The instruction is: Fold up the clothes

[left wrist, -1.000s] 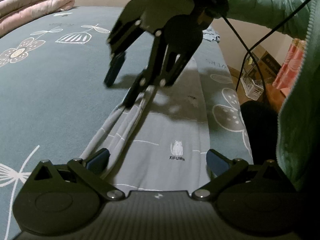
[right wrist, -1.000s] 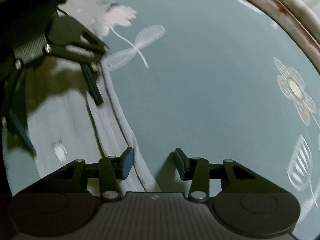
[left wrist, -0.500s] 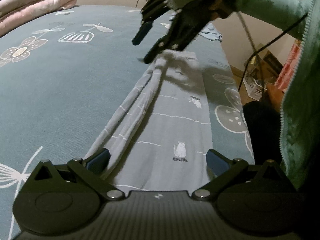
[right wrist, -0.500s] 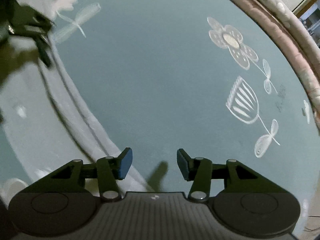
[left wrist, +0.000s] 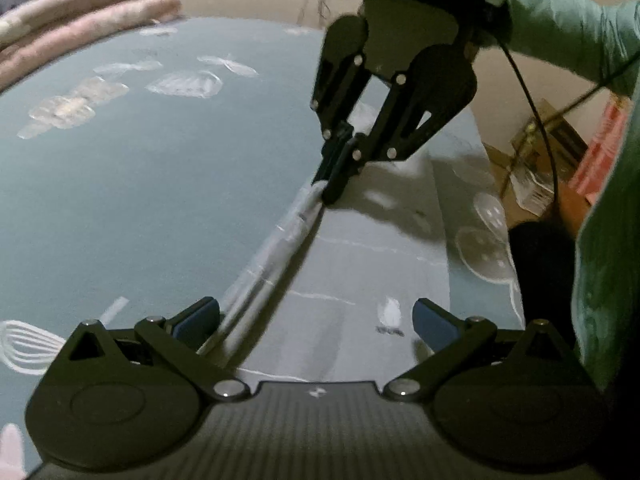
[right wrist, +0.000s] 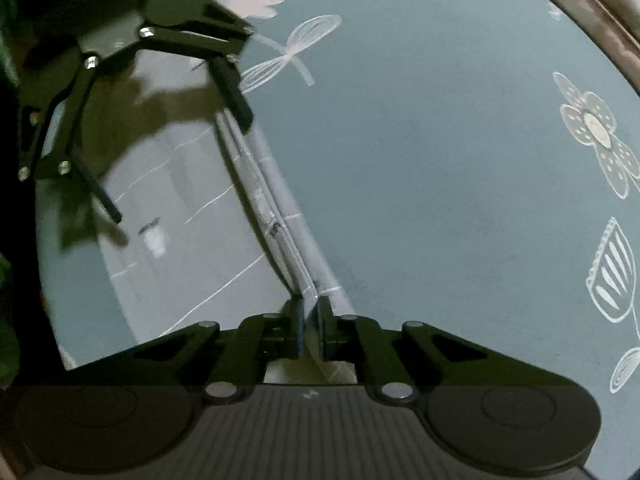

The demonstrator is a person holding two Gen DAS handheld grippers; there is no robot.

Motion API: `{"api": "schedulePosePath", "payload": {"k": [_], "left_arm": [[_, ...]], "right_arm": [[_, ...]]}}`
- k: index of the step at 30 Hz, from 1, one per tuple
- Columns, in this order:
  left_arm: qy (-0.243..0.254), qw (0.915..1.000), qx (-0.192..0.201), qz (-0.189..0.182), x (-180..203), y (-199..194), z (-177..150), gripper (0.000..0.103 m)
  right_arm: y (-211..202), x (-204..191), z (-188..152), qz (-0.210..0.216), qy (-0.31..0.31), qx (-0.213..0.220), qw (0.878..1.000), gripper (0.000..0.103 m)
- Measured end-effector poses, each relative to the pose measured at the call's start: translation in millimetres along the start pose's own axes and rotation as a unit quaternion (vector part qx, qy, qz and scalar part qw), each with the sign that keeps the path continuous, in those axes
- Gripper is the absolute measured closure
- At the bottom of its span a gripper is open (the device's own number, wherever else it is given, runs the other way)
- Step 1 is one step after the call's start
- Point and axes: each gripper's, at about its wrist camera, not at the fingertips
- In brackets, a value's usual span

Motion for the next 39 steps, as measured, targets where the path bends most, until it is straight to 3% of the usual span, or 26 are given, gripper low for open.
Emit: {"api": "schedulePosePath", "payload": {"k": [2, 5, 13, 17, 22, 24, 26, 28, 29, 32, 34, 37, 39], "left_arm": [[-0.007, 0.9999, 0.009, 0.005, -4.0, -8.4, 1.6, 0.001], [-0.014, 0.9997, 0.019, 0.011, -8.0, -18.2, 2.0, 0.001], [0.008, 0.9993, -0.016, -0.034, 3.1, -5.4, -8.6, 0.001], [0.0, 0.9999, -0.017, -0.004, -4.9, -3.0, -7.6, 0.001], [-0.031, 0.9955, -0.043, 0.079, -31.8, 2.5, -10.3, 0.001], [-0.053, 0.997, -0.017, 0.053, -37.5, -15.5, -8.3, 0.001], [-0.074, 0.9972, 0.007, 0.002, -39.7, -29.2, -7.7, 0.001], [-0.086, 0.9947, 0.0, -0.057, -37.9, -26.8, -10.7, 0.001], [-0.082, 0.9945, -0.012, -0.064, -35.3, -20.9, -13.0, 0.001], [-0.054, 0.9975, -0.043, -0.013, -32.8, 0.3, -18.6, 0.002], [-0.054, 0.9979, -0.033, 0.01, -37.1, 1.5, -17.9, 0.001], [-0.101, 0.9946, -0.026, 0.003, -49.2, -5.4, -10.7, 0.001], [-0.101, 0.9947, -0.016, -0.011, -47.4, -11.9, -10.1, 0.001]], "right_arm": [[-6.4, 13.3, -1.7, -0.014, 0.027, 0.024, 0.999, 0.09], [-3.8, 23.2, -8.4, -0.037, 0.049, 0.022, 0.998, 0.078], [-20.2, 17.8, -22.2, -0.075, 0.075, 0.04, 0.994, 0.072], [-21.9, 12.1, -29.6, -0.075, 0.088, 0.05, 0.992, 0.071], [-30.9, 12.7, -25.8, -0.077, 0.083, 0.068, 0.991, 0.068], [-33.2, 12.1, -25.8, -0.076, 0.087, 0.078, 0.99, 0.067], [-30.4, 10.7, -23.4, -0.08, 0.09, 0.078, 0.99, 0.066], [-28.9, 10.9, -23.9, -0.081, 0.095, 0.076, 0.989, 0.066], [-28.6, 11.4, -24.9, -0.082, 0.098, 0.074, 0.989, 0.066], [-29.7, 11.4, -27.2, -0.086, 0.105, 0.076, 0.988, 0.066], [-30.7, 10.5, -29.0, -0.088, 0.108, 0.078, 0.987, 0.065], [-32.9, 8.7, -33.5, -0.096, 0.111, 0.071, 0.987, 0.063], [-35.3, 9.5, -38.5, -0.103, 0.117, 0.066, 0.986, 0.062]]}}
Point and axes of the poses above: each gripper's, at about its wrist camera, not at the fingertips, and y roughly the way its jaws point, x to its right, z to its top, and after that the axes turned 4 degrees about z, right-handed
